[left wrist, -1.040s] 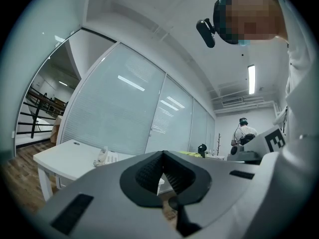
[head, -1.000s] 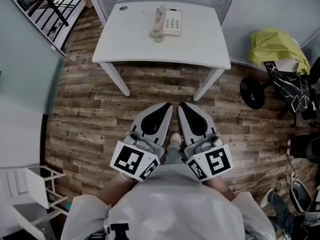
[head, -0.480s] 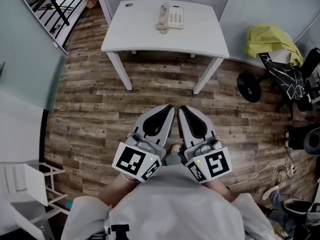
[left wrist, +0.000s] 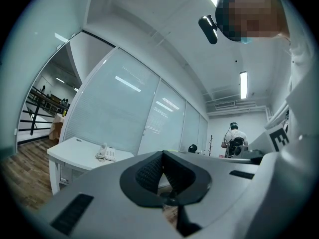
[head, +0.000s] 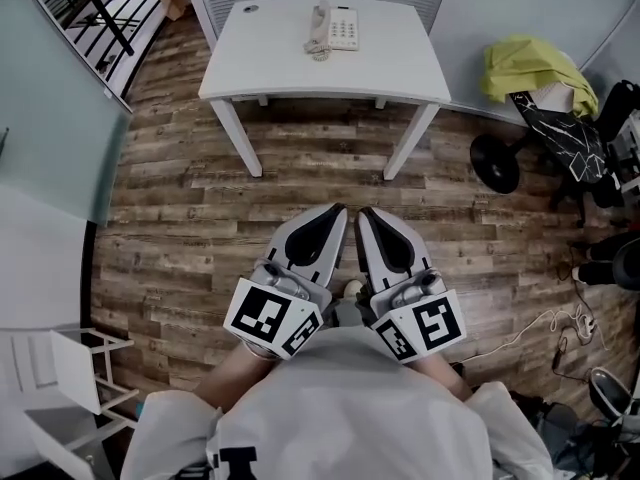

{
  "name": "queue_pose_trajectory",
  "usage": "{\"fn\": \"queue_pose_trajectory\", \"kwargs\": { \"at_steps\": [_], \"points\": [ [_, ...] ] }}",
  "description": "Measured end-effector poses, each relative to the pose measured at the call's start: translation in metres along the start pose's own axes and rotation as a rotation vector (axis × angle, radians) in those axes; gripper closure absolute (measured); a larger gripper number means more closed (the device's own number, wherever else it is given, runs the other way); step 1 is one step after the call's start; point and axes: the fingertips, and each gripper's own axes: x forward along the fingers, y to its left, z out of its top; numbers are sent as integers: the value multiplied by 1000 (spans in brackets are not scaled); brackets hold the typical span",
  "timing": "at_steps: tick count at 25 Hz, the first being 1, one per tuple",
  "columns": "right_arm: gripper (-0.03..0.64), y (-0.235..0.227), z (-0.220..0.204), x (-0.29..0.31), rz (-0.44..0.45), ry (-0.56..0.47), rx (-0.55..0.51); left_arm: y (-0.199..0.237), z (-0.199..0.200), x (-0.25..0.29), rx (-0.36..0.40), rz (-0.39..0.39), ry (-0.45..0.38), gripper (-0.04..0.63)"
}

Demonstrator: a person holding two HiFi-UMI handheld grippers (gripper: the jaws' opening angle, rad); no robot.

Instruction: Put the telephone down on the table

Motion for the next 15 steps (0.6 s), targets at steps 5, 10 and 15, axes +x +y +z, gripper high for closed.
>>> {"fn": "queue_pose_trajectory", "kwargs": {
  "at_steps": [5, 10, 15],
  "points": [
    [591, 2, -2, -2, -12, 10, -8, -1, 0, -4, -3, -3, -2, 591],
    [591, 3, 0, -4, -8, 6, -27, -1, 2, -7, 2, 9, -12, 592],
    [591, 9, 3, -2, -2, 6, -38, 1, 6, -11, 9, 17, -20, 591]
  ]
}}
